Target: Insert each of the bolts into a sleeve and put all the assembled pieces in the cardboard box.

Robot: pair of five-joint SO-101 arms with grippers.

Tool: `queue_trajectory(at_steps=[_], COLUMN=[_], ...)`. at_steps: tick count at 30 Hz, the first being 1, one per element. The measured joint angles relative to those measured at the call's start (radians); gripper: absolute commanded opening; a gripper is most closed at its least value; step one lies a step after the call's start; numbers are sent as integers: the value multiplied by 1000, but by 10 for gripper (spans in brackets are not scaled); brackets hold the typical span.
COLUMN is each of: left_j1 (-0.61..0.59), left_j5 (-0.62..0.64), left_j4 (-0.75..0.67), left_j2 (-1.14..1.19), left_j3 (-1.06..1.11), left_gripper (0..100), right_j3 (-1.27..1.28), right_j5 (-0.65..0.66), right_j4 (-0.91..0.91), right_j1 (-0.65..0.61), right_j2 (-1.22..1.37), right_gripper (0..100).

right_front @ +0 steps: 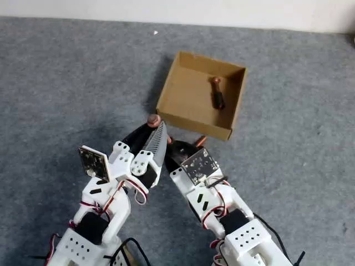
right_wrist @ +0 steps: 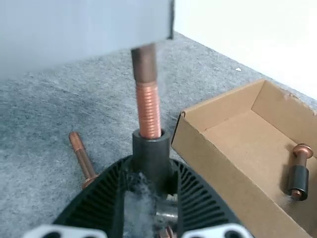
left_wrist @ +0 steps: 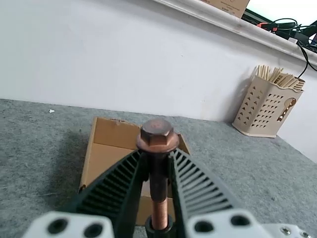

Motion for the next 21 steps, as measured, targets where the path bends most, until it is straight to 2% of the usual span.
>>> queue_trajectory(at_steps=[13, 16, 21], left_j1=[0, 2, 8], left_j5=[0, -38, -120], left_j4=[0, 34, 117], left_j2=[0, 0, -14], left_j3=[2, 2, -11], left_gripper=[5, 5, 24], right_j3=[0, 0, 0], right_j5=[0, 3, 118], right_j4=[-3, -3, -48], right_j1=[0, -2, -3], right_j2=[0, 0, 5], right_gripper=[5, 5, 5])
